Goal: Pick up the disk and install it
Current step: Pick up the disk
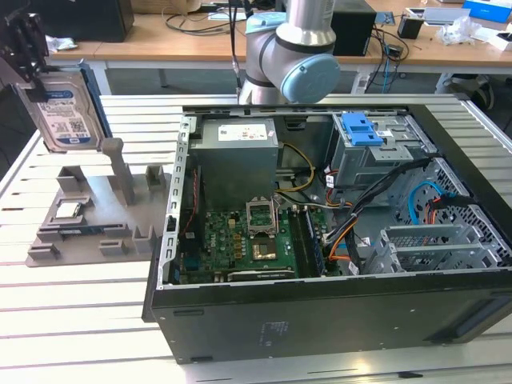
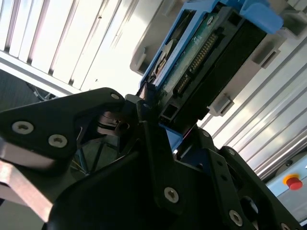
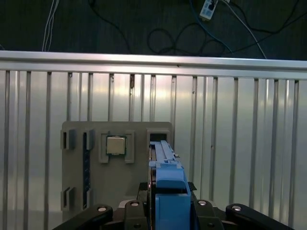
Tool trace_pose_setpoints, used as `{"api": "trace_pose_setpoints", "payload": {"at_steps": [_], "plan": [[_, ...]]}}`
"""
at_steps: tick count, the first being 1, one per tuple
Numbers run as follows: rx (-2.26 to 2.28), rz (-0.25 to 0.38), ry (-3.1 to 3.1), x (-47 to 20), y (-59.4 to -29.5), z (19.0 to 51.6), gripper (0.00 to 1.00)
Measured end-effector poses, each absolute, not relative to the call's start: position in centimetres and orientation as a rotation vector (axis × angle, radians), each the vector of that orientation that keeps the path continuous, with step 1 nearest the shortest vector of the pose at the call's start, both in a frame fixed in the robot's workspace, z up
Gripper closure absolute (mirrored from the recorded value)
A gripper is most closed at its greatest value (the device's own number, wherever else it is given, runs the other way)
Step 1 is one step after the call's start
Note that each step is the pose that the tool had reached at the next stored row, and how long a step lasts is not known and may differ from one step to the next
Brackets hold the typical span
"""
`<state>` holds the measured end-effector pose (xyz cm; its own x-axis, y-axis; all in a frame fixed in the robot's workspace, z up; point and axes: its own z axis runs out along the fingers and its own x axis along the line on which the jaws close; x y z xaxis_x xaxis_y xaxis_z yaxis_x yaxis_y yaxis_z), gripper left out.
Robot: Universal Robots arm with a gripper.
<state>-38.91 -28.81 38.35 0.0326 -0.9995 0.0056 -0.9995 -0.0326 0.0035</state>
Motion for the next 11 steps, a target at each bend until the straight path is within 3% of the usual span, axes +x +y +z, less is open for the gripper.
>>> {"api": "trace_pose_setpoints", "payload": {"at_steps": [11], "plan": [[2.253, 0.002, -2.18, -38.9, -28.8, 40.6, 0.63]]}}
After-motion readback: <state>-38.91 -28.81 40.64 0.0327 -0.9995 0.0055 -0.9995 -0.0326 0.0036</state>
